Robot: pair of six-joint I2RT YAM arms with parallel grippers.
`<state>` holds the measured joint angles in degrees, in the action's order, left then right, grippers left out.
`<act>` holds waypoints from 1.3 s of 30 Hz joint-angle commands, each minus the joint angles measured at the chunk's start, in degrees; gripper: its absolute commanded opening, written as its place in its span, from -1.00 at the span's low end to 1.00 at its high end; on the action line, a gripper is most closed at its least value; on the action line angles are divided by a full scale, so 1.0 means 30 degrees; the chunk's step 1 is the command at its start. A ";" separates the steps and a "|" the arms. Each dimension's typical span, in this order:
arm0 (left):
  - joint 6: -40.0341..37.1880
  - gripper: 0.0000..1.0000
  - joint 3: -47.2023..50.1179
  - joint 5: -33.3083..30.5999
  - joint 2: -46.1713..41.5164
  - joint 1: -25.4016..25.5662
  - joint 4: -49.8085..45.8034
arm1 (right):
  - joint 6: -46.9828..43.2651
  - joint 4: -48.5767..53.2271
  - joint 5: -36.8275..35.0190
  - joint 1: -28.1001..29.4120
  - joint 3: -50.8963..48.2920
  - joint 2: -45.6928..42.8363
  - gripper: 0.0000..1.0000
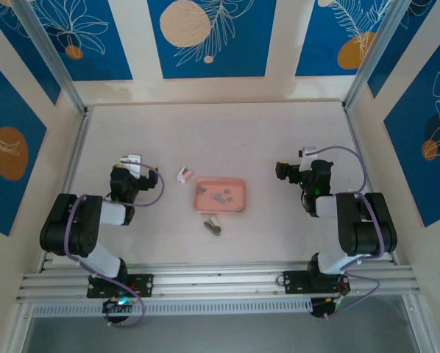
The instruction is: Load the staples into the stapler
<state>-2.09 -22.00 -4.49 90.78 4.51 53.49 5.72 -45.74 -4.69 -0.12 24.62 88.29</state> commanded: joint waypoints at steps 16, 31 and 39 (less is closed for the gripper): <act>-0.0213 1.00 0.0152 0.0321 -0.0409 -0.0135 -0.0048 | 0.0146 0.0017 -0.0135 0.0038 -0.0199 -0.0375 0.99; -0.0133 1.00 0.0155 0.0342 -0.0465 -0.0248 -0.0049 | 0.0182 0.0013 -0.0078 0.0003 -0.0231 -0.0396 0.99; -0.0560 0.92 -0.1265 -0.0118 -0.4500 0.0256 -0.5763 | -0.0221 0.6134 -0.0313 0.0660 0.1590 -0.4234 0.99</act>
<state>-2.48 -22.92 -4.14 81.76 4.58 43.18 5.56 -35.68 -5.06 0.75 26.02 80.64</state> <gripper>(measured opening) 0.962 0.994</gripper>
